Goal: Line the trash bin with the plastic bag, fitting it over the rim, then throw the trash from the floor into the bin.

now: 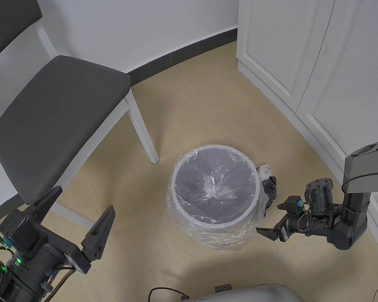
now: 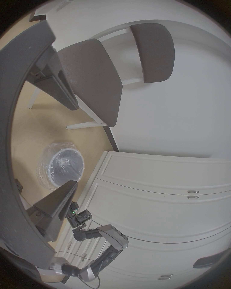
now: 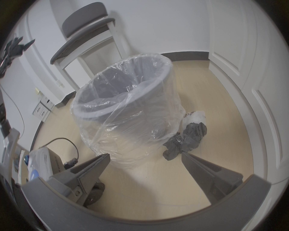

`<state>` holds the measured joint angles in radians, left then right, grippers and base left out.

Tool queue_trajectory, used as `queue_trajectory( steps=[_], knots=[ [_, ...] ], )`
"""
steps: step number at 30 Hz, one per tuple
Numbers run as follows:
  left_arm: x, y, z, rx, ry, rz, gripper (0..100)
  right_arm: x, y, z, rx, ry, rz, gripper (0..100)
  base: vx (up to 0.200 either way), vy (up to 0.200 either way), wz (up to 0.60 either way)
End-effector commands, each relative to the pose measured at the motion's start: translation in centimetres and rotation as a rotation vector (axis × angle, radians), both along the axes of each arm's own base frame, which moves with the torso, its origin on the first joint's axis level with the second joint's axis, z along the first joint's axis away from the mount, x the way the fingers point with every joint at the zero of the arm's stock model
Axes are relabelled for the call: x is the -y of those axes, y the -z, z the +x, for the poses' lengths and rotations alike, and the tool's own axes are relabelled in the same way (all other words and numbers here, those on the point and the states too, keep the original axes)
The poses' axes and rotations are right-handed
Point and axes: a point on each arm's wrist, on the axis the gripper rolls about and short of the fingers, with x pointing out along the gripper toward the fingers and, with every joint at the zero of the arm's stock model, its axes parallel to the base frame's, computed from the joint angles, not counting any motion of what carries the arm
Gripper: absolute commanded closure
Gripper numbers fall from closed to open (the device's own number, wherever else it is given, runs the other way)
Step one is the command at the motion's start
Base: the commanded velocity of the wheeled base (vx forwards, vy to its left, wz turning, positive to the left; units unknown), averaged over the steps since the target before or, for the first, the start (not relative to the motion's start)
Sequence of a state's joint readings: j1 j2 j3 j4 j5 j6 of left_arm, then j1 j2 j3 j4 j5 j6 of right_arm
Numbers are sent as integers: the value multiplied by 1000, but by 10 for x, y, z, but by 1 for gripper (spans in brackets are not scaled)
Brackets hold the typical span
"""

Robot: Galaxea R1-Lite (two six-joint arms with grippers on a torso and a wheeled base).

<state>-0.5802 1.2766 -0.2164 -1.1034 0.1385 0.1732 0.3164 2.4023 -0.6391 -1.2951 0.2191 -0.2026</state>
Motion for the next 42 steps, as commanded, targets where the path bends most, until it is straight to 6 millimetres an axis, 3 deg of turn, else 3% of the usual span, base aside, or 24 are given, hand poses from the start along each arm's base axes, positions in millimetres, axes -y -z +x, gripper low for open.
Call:
queue_trajectory(
  steps=[1,8,13,14,23,42],
  knots=[
    [0,1,1,-4,-5,3,0,-3,14,6,8,-27,-36,0,0,0,0],
    [-1,-1,1,3,-11,0,0,-6,28,26,105,-14,-13,0,0,0,0],
    [-3,-1,0,8,-18,-3,0,-6,33,26,154,-18,7,0,0,0,0],
    [-3,-1,0,7,-20,-3,0,-7,35,24,146,-23,4,100,0,0,0],
    [-5,-2,-2,23,-21,14,0,-8,53,21,105,-31,-7,100,0,0,0],
    [-5,1,-2,12,-20,27,0,-10,53,28,116,-15,18,100,0,0,0]
  ],
)
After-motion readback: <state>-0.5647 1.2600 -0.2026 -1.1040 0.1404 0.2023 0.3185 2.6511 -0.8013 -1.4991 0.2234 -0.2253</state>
